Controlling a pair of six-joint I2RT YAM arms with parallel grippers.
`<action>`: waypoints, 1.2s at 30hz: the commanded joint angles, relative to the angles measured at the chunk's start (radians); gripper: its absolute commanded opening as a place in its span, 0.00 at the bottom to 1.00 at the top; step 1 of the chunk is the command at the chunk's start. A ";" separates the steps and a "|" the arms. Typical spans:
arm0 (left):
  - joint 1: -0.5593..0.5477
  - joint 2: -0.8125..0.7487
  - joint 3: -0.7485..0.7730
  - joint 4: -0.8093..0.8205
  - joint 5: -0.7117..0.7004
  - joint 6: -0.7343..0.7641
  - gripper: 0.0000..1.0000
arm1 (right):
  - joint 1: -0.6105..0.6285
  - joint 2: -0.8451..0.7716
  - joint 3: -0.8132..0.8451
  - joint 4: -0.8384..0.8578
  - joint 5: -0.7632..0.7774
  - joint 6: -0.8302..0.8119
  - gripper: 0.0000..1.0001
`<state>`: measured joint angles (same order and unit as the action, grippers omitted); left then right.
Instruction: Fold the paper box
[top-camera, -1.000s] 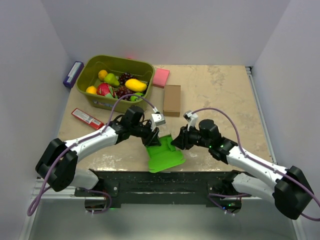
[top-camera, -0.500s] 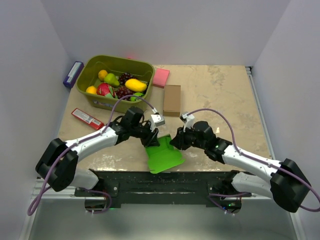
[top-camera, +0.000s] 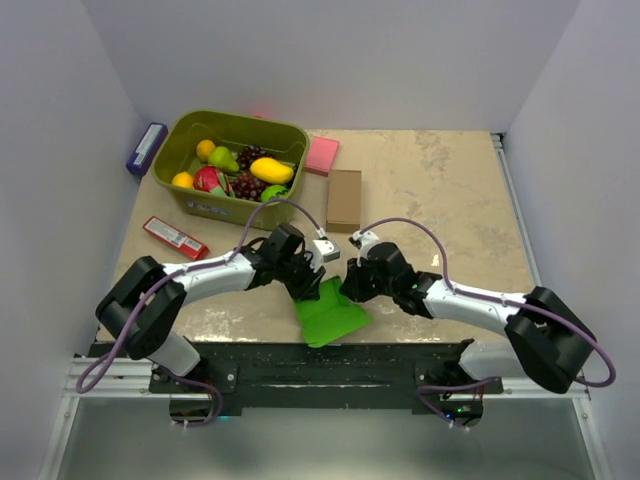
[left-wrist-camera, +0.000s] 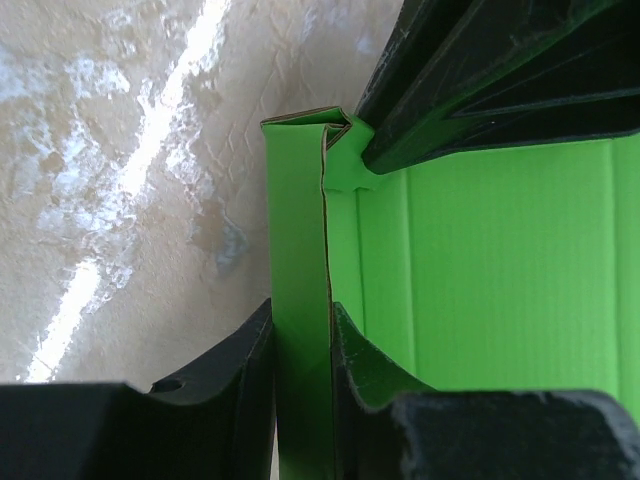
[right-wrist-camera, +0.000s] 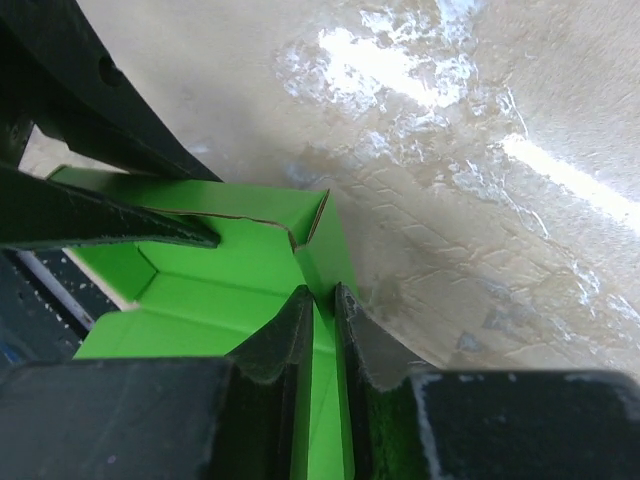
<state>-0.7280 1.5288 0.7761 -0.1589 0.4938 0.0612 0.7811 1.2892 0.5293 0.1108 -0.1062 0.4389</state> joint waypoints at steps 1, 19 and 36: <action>-0.062 0.025 0.048 -0.004 -0.001 -0.012 0.08 | 0.007 0.074 0.064 0.018 0.099 0.012 0.10; -0.093 0.001 0.041 0.025 -0.123 -0.109 0.06 | 0.191 0.251 0.247 -0.313 0.465 0.041 0.00; -0.071 -0.024 0.026 0.044 -0.095 -0.150 0.05 | 0.377 0.472 0.368 -0.551 0.933 0.305 0.00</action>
<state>-0.7738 1.5490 0.7872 -0.1837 0.2935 -0.1104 1.1076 1.6264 0.8848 -0.2623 0.6811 0.7395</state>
